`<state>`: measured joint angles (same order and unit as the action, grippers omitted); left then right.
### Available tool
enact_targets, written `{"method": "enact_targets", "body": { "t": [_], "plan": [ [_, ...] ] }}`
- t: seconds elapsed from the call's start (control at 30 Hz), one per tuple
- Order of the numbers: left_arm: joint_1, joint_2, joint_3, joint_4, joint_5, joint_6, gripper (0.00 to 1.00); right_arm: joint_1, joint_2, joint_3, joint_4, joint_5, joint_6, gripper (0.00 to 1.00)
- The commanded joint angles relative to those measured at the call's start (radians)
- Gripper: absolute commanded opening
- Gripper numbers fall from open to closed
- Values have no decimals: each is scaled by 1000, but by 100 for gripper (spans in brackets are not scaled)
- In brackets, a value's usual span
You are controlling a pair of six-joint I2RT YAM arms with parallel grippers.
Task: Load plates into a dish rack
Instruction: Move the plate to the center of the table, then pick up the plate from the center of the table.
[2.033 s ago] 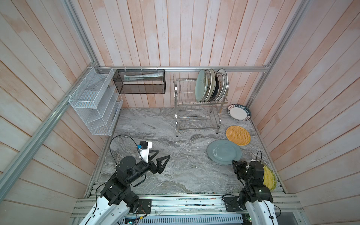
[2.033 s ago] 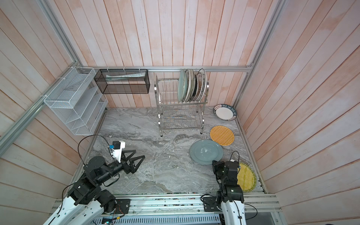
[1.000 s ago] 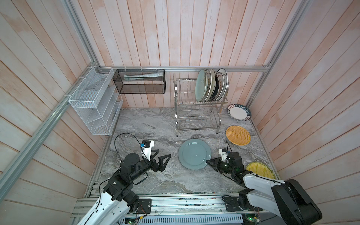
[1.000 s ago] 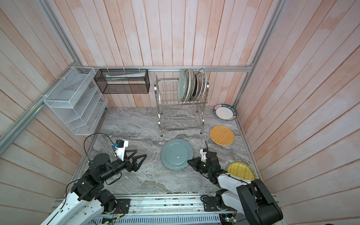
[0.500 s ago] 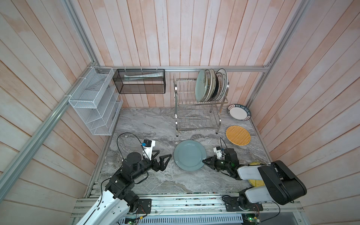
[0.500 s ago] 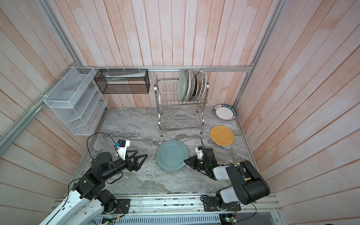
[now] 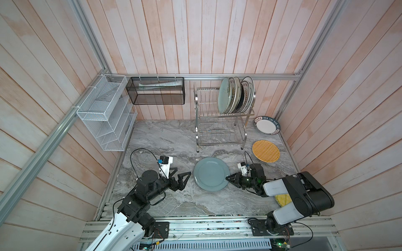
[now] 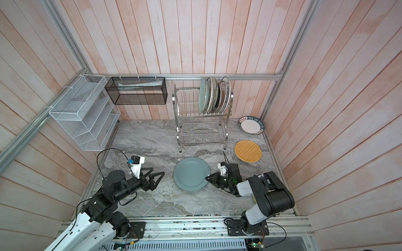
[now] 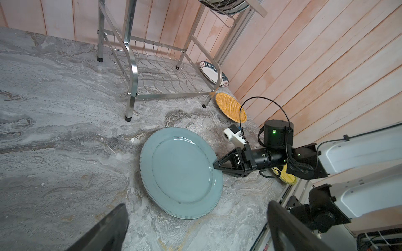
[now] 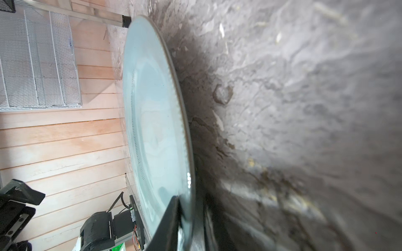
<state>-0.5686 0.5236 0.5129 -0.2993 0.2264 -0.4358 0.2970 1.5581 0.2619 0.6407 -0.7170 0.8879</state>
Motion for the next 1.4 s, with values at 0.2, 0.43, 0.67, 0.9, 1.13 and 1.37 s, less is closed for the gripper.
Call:
{"method": "enact_targets", "body": {
  "t": [0.2,0.43,0.67,0.9,1.13,1.37],
  "plan": [
    [-1,-2,-9,4,-24,1,100,-65,69,0,-69,64,-33,32],
    [-1,3,-7,3,-29,1,100,-56,102,37,-85,76,-66,34],
    [-1,1,-9,4,-32,1,100,-27,179,58,-13,65,-35,34],
    [0,-1,-7,0,-39,1,100,34,210,75,11,89,-7,32],
    [-1,-4,-9,-1,-45,2,100,40,239,47,121,77,37,11],
    [-1,-50,-10,24,-39,-3,100,40,86,55,91,69,85,0]
  ]
}}
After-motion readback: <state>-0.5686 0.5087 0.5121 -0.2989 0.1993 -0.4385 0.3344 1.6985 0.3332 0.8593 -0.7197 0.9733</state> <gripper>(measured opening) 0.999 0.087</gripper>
